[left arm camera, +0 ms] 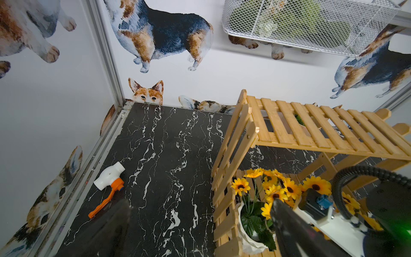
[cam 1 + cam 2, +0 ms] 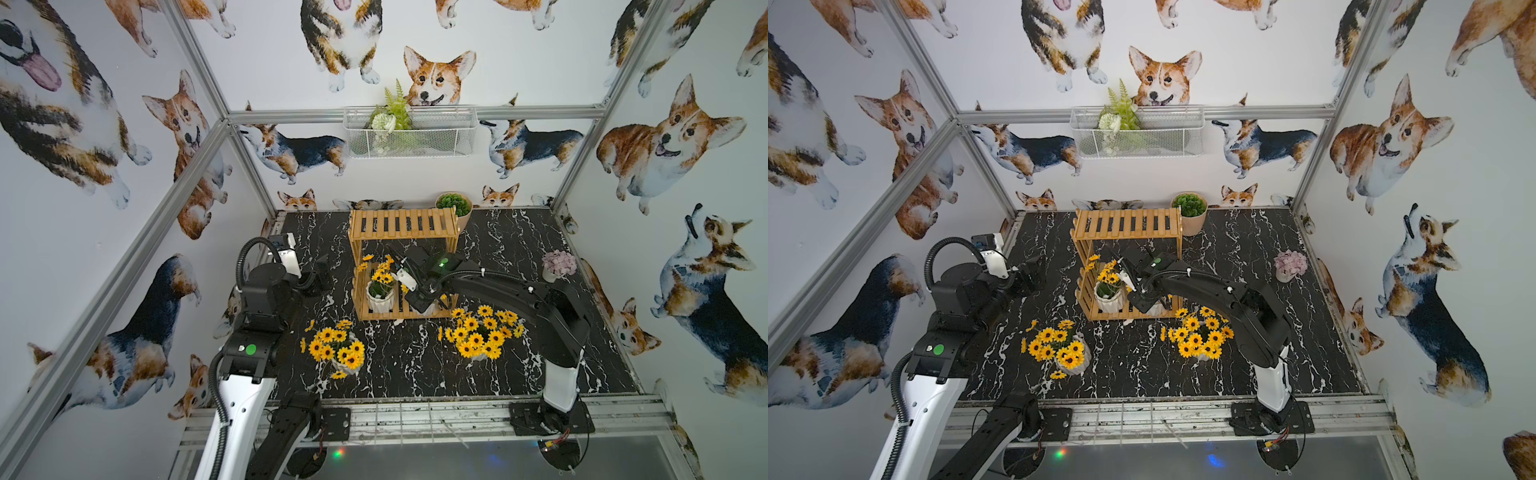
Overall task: Take the sunflower pots off the shelves
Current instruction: Pick up the sunflower pot from the shelf.
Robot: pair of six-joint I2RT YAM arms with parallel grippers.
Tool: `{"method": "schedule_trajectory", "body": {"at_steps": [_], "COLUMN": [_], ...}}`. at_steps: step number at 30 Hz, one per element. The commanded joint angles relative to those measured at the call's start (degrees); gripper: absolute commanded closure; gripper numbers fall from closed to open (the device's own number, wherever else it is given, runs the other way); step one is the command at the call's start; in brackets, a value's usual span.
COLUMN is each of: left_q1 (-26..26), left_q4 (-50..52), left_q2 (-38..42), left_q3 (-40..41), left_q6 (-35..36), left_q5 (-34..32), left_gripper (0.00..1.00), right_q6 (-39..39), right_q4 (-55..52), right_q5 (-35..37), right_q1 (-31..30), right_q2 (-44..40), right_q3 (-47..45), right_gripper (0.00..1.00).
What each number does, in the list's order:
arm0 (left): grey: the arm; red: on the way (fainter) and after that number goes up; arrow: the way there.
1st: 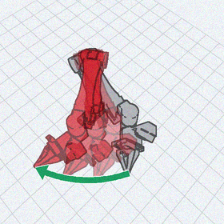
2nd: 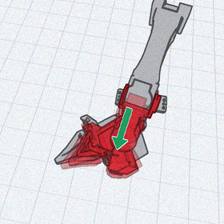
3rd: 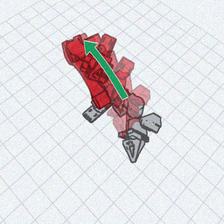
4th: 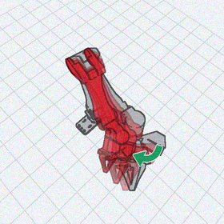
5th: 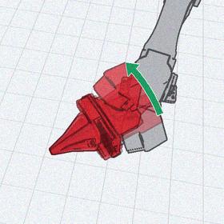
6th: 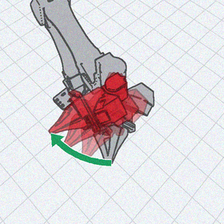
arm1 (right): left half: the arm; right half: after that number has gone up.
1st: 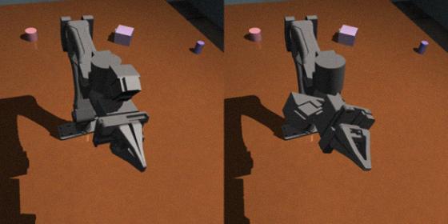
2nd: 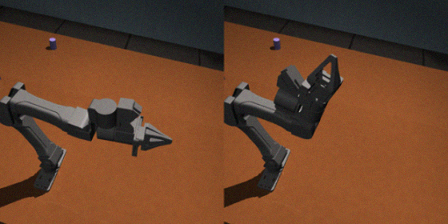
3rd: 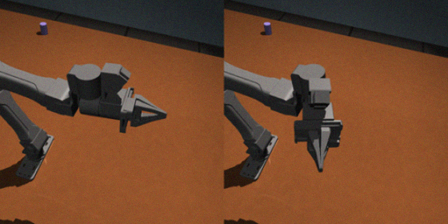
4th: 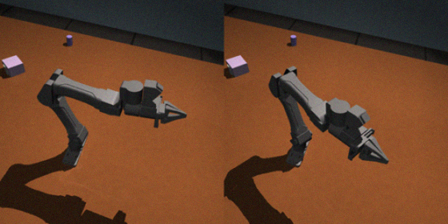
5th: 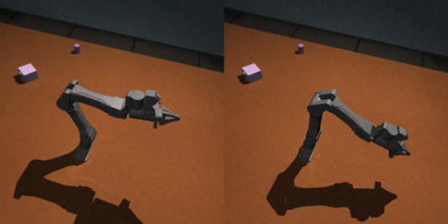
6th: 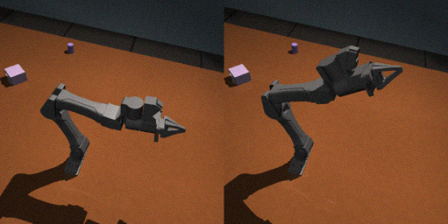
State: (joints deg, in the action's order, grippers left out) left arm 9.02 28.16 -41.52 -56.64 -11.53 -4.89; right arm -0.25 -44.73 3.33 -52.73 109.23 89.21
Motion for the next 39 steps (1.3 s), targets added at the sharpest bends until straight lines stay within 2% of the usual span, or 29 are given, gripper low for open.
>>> {"method": "schedule_trajectory", "body": {"at_steps": [1,16,39], "left_q1": [-0.18,-0.18,-0.2], "left_q4": [-1.49,-1.52,-1.49], "left_q2": [0.15,0.57,1.7], "left_q3": [-0.4,-0.49,-0.4], "left_q6": [0.44,0.47,0.43], "left_q5": [-0.28,-0.35,-0.2], "left_gripper": [0.0,0.0,0.0], "right_q6": [-0.83,-1.41,0.92], "right_q4": [-2.12,-3.77,-6.67], "right_q5": [0.57,4.02,7.7], "right_q1": [-0.34,-1.77,-8.38], "right_q2": [-0.48,-3.84,-8.6], "right_q3": [0.4,1.14,-2.55], "right_gripper": [1.0,1.0,1.0]}}
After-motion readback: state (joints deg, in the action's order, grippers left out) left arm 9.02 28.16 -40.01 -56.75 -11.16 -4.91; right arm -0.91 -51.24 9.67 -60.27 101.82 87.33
